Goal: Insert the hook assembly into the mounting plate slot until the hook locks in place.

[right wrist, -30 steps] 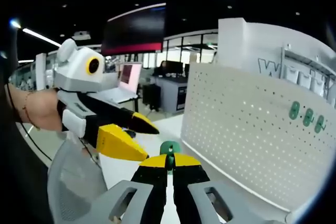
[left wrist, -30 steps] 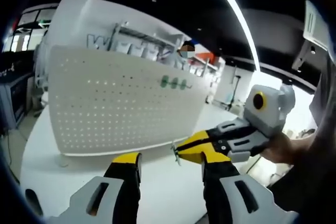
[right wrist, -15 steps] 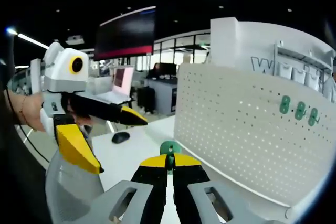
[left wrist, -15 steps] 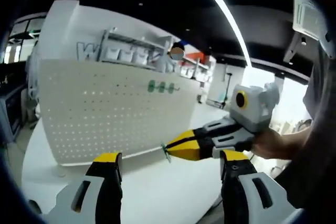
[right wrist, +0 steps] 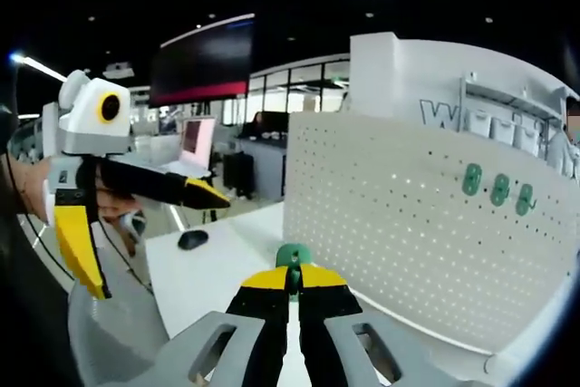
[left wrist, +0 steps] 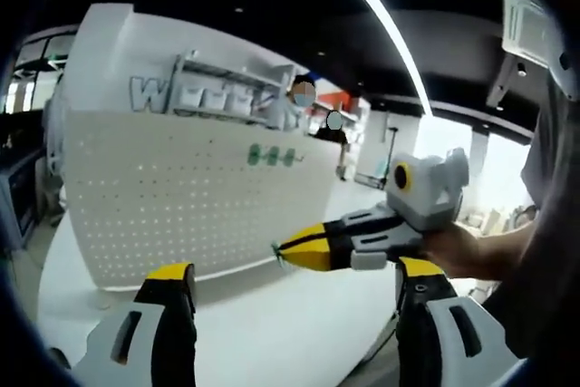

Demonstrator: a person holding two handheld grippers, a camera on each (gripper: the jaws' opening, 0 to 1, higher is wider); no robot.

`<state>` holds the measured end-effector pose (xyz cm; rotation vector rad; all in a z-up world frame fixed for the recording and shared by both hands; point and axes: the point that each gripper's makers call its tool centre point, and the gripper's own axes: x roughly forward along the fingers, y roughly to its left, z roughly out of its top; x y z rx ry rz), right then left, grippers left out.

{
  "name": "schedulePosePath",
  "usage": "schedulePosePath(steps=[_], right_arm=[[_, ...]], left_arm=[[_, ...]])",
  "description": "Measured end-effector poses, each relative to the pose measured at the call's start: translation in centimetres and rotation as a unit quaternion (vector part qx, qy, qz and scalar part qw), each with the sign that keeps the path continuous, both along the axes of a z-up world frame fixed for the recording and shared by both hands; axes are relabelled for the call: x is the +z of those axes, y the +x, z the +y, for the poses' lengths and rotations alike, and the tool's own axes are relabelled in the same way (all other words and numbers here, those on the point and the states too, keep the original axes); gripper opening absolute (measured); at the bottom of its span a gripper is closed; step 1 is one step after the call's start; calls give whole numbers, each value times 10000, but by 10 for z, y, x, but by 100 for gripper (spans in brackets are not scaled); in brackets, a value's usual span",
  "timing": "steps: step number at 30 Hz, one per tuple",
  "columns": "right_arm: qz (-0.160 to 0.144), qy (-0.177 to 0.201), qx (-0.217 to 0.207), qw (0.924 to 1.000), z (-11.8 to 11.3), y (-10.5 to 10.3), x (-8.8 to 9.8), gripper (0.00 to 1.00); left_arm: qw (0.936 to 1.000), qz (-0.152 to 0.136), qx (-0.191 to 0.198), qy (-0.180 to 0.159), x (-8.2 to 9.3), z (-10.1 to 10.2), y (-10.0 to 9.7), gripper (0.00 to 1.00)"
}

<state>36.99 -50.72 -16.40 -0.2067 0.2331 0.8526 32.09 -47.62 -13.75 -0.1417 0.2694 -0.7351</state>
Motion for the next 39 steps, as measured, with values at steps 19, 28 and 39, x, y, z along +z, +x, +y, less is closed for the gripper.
schedulePosePath(steps=[19,28,39], right_arm=[[-970,299,-1296,9864,-59,50,35,0],[-1144,443,-1841,9752,-105,79,51,0],[-1551,411,-2455,9560,-164,110,71,0]], left_arm=[[9997,-21,207,107,0,12,7,98],[9988,-183,393,229,3,22,12,98],[9984,-268,397,315,7,24,17,99]])
